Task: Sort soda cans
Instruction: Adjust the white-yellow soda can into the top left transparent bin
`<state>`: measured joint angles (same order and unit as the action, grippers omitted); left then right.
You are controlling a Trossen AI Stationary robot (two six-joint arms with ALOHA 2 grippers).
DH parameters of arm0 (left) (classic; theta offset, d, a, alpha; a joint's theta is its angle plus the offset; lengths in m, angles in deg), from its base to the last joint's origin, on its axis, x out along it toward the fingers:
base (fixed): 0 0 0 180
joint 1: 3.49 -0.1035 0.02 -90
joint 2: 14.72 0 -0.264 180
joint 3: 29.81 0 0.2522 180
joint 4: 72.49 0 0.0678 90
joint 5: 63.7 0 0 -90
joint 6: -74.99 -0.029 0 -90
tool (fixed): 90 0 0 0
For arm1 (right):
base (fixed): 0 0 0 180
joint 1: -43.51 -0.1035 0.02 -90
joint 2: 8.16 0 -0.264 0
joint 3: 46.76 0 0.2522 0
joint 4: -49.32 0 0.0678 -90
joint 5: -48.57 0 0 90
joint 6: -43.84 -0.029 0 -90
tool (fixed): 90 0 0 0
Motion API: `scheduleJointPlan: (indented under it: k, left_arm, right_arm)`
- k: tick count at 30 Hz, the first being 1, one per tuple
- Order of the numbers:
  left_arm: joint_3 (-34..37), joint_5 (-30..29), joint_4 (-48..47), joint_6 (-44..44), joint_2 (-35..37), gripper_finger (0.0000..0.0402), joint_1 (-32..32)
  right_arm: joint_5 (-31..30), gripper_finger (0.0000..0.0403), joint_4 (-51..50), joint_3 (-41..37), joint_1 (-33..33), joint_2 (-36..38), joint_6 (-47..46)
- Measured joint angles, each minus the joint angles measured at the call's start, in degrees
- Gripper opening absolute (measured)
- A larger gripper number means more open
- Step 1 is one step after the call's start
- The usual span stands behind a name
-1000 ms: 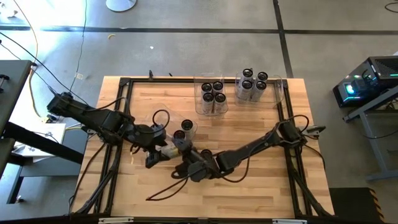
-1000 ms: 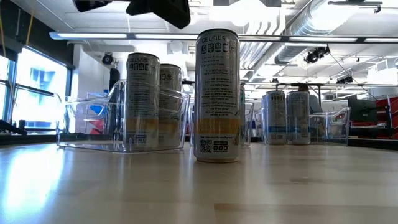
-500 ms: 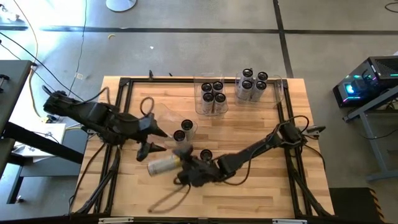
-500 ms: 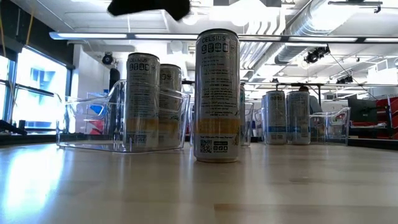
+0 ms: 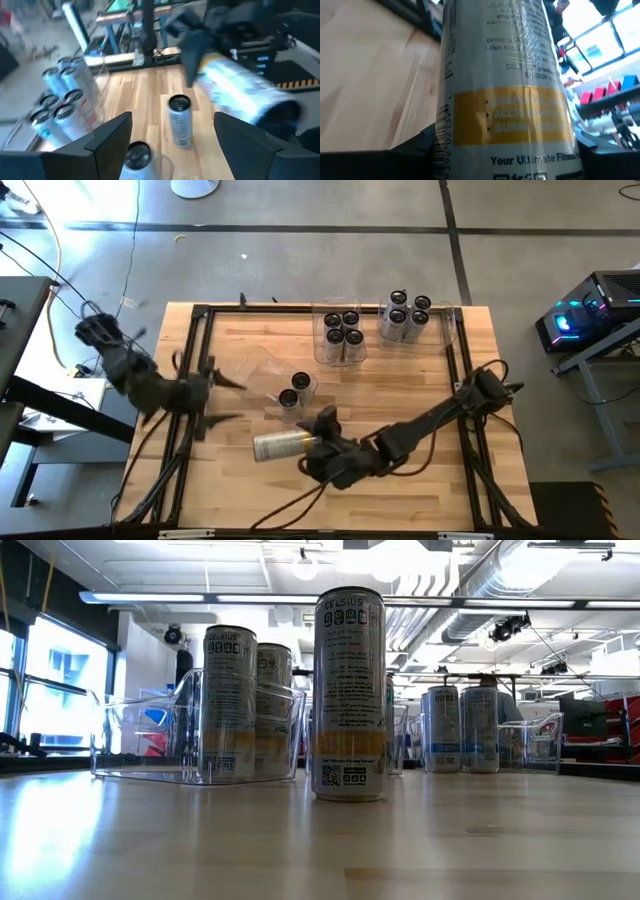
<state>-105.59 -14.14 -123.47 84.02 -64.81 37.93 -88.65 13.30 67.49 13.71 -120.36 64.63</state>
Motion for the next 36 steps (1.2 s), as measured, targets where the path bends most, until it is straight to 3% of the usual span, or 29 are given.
scheduleJointPlan:
  k: [6, 8, 12, 15, 19, 22, 25, 31, 36]
  left_arm:
    - [11.36, -12.28, 17.09, -4.47, -1.01, 0.0272, 11.56]
    - [15.16, -16.67, 23.78, -7.27, -2.12, 0.0272, 13.88]
    - [20.46, -23.02, 36.97, -13.66, -4.31, 0.0272, 15.69]
    - [23.02, -23.13, 44.2, -15.26, -6.13, 0.0272, 15.7]
    - [23.21, -22.95, 46.32, -16.1, -8.03, 0.0272, 13.96]
    - [23.32, -19.28, 47.42, -17.91, -9.12, 0.0272, 11.66]
    - [23.3, -15.25, 54.43, -21.25, -10.42, 0.0272, 8.89]
    - [23.3, 4.77, 65.12, -26.66, -11.14, 0.0291, 4.97]
    - [23.28, 9.14, 70.29, -30.58, -11.68, 0.0322, 2.98]
  right_arm:
    - [-8.65, 0.0235, -5.1, -0.35, -4.21, 0.39, -8.13]
    - [-9.81, 0.0235, 1.1, -2.91, -4.72, 0.51, -7.66]
    - [-3.01, 0.0235, 23.93, -12.58, -3.85, 1.93, 0.32]
    - [3.01, 0.0235, 44.69, -21.69, -2.36, 4.4, 2.79]
    - [11.68, 0.0235, 71.13, -31.44, -0.2, 4.74, 4.7]
    - [13.18, 0.0235, 79.06, -35.89, 0.59, 4.61, 3.5]
    - [12.52, 0.0235, 82.23, -37.79, 0.28, 4.63, 2.71]
    - [12.9, 0.0235, 82.93, -38.84, -1.31, 4.59, 2.61]
    - [12.52, 0.0235, 83.38, -38.84, -1.75, 4.59, 3.16]
